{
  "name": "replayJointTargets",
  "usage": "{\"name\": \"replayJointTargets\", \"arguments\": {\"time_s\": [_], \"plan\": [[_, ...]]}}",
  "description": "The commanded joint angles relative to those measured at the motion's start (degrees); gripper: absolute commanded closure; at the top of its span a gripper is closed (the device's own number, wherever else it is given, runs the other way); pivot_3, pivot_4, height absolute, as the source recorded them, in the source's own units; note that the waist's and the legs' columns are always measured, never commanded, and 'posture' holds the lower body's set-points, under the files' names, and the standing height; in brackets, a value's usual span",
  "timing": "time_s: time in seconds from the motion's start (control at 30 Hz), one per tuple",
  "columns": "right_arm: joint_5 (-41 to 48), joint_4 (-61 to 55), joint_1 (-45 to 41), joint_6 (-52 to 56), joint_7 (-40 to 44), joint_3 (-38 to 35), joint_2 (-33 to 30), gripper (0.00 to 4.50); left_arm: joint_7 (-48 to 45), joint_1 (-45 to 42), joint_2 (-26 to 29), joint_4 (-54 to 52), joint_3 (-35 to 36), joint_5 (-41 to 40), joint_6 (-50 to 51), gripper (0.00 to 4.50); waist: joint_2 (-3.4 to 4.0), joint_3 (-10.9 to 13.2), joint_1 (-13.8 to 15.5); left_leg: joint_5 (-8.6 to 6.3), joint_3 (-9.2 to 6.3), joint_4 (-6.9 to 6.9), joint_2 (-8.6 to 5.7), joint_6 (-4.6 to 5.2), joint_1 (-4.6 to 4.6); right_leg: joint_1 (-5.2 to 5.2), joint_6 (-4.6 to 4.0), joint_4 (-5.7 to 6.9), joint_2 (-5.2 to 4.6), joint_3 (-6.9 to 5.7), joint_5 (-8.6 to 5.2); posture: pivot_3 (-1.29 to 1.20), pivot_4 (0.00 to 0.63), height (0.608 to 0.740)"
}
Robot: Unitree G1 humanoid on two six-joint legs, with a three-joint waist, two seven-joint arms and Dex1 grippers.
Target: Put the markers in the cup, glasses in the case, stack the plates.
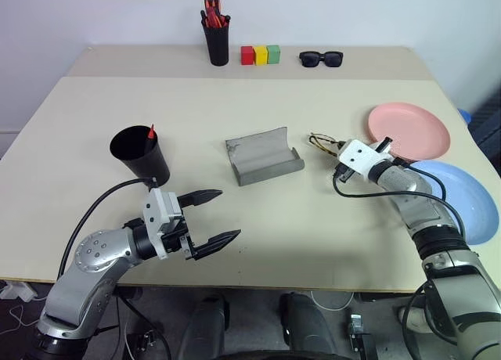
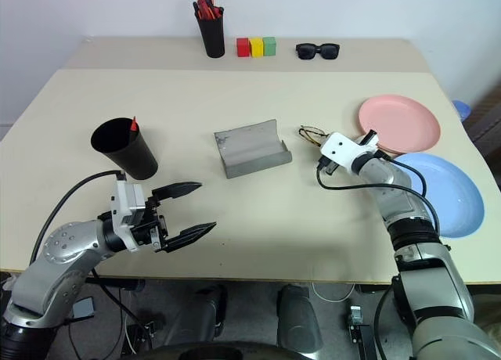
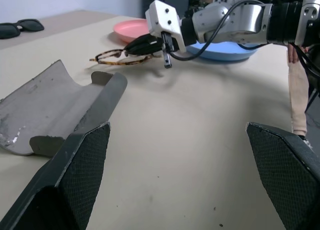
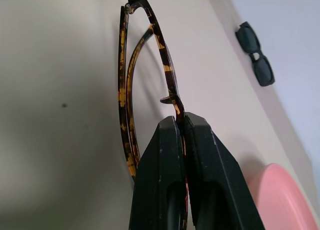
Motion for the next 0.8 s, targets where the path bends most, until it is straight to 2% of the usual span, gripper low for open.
{"name": "replayJointTargets", "arguments": {"time_s": [0.03, 0.17, 0.3, 0.4, 0.8], "plan": [[0.1, -0.72, -1.13, -1.32, -0.94, -0.53, -0.18, 4.46, 0.27, -0.42, -0.28, -1.49, 1.07, -0.17, -0.88, 0.0, 0.0, 0.0, 0.0, 0.0, 0.0, 0.0, 0.0, 0.0, 0.0, 0.0, 0.0, 0.0, 0.0, 0.0, 0.0, 0.0, 0.15, 0.74], [3.14, -3.37, 0.13, -2.88, -0.68, -2.68, -0.32, 4.46, 0.49, -0.79, -0.52, -1.21, 0.77, 0.1, -0.97, 0.0, 0.0, 0.0, -0.01, 0.0, 0.0, 0.0, 0.0, 0.0, 0.0, 0.0, 0.0, 0.0, 0.0, 0.0, 0.0, 0.0, 0.15, 0.74], [14.5, -9.36, 3.49, -8.55, 8.19, -5.93, 0.03, 4.46, 0.52, -1.27, -0.88, -0.58, 0.34, 0.41, -1.21, 0.0, 0.0, 0.0, 0.03, 0.0, 0.0, -0.01, 0.0, 0.0, 0.0, 0.0, 0.13, 0.0, 0.0, 0.0, 0.07, 0.0, 0.15, 0.74], [17.67, -12.49, 4.78, -9.78, 13.95, -5.81, -1.43, 4.46, 0.31, -1.71, -1.24, -0.03, 0.11, 0.8, -1.48, 0.0, 0.0, 0.0, 0.02, 0.0, -0.01, 0.01, 0.0, 0.0, 0.0, 0.02, 0.15, 0.0, 0.0, 0.0, 0.08, 0.0, 0.15, 0.74], [36.09, -11.86, 3.12, -21.81, 48.47, -5.32, -4.69, 4.46, -2.54, -4.32, -2.11, 3.74, -0.34, 1.62, -2.75, 0.0, 0.0, 0.0, -0.01, 0.0, 0.0, 0.01, 0.0, 0.0, 0.04, 0.06, 0.15, -0.01, 0.0, -0.01, 0.08, 0.0, 0.15, 0.74]]}}
